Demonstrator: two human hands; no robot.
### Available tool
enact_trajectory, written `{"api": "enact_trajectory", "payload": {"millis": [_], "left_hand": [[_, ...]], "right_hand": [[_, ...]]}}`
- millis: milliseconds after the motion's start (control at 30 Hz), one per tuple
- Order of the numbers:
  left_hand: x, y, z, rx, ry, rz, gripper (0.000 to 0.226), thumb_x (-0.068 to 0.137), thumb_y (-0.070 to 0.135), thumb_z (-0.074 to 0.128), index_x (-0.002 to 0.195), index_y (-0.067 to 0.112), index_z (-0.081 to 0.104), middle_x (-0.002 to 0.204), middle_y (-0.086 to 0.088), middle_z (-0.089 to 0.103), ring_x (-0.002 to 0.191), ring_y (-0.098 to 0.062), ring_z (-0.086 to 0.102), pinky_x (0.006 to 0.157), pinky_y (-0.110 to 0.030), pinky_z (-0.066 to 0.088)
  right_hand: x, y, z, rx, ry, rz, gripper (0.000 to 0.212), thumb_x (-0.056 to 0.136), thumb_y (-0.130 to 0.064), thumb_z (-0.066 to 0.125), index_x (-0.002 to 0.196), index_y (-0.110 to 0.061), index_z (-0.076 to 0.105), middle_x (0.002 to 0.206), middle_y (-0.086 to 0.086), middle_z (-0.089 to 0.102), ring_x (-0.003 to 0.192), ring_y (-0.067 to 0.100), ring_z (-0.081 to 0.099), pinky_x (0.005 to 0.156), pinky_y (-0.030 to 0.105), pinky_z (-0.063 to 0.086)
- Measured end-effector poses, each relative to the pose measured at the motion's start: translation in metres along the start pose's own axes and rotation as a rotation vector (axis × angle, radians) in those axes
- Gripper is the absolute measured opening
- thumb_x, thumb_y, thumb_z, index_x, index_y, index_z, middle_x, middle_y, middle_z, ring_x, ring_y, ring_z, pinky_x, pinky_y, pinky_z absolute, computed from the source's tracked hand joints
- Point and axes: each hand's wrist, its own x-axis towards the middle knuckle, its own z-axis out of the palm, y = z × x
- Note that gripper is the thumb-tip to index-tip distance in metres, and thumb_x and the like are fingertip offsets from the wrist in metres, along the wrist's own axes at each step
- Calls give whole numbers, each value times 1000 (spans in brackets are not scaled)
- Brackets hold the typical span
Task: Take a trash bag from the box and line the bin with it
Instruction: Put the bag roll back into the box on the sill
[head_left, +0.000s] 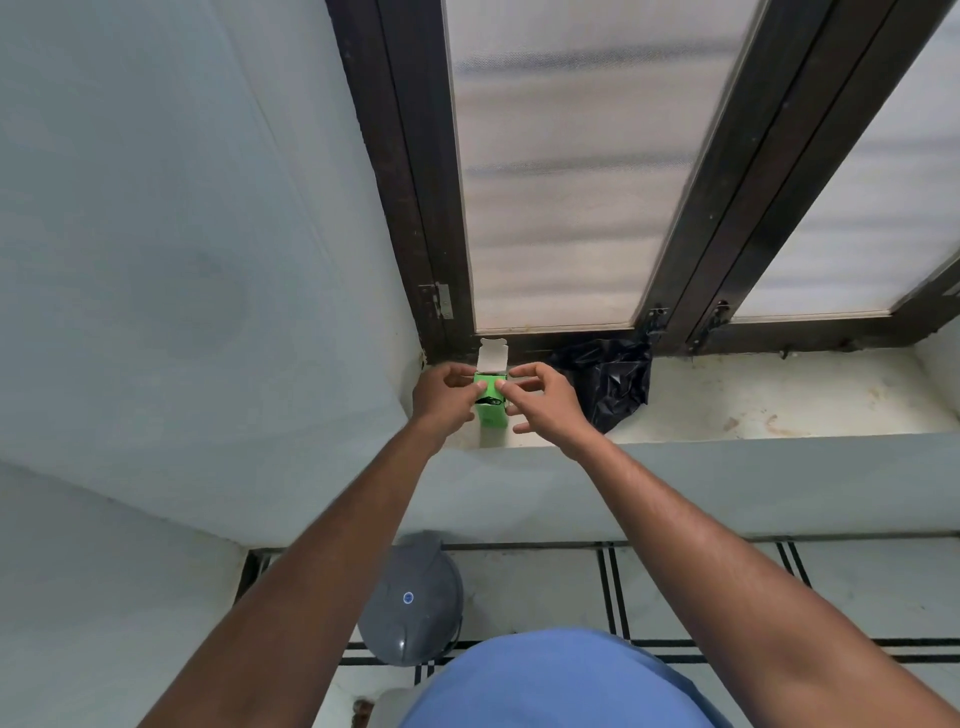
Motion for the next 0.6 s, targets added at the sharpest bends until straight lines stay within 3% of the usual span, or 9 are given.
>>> {"api": "enact_trajectory", "payload": {"millis": [167, 400, 500, 600], "left_hand": [[7, 4, -5, -8, -96, 4, 33, 94, 5, 82, 125, 9, 74, 126, -11, 77, 114, -29, 75, 92, -44, 68], [11, 4, -2, -87, -118, -18, 33, 94, 6, 83, 125, 4, 73, 122, -12, 77, 111, -28, 77, 86, -34, 68], [12, 6, -2, -131, -125, -27, 32, 94, 6, 83, 125, 2, 73, 120, -13, 77, 111, -28, 77, 86, -34, 67], [13, 7, -3, -132, -135, -25, 29, 94, 3, 82, 122, 5, 74, 117, -11, 76, 110, -25, 75, 86, -32, 67]], "right_hand": [[5, -1, -2, -29, -23, 0, 48, 102, -41, 81, 144, -25, 64, 127, 2, 71, 99, 20, 81, 71, 43, 72], [14, -7, -16, -140, -152, -88, 61, 104, -31, 78, 159, -31, 51, 140, 1, 62, 100, 24, 80, 69, 41, 71], [16, -11, -19, -152, -184, -94, 53, 103, -26, 78, 151, -30, 55, 137, 1, 62, 93, 26, 82, 70, 46, 72], [17, -13, -17, -135, -158, -128, 28, 102, -22, 81, 125, -31, 67, 134, -1, 64, 86, 25, 84, 69, 46, 72]]}}
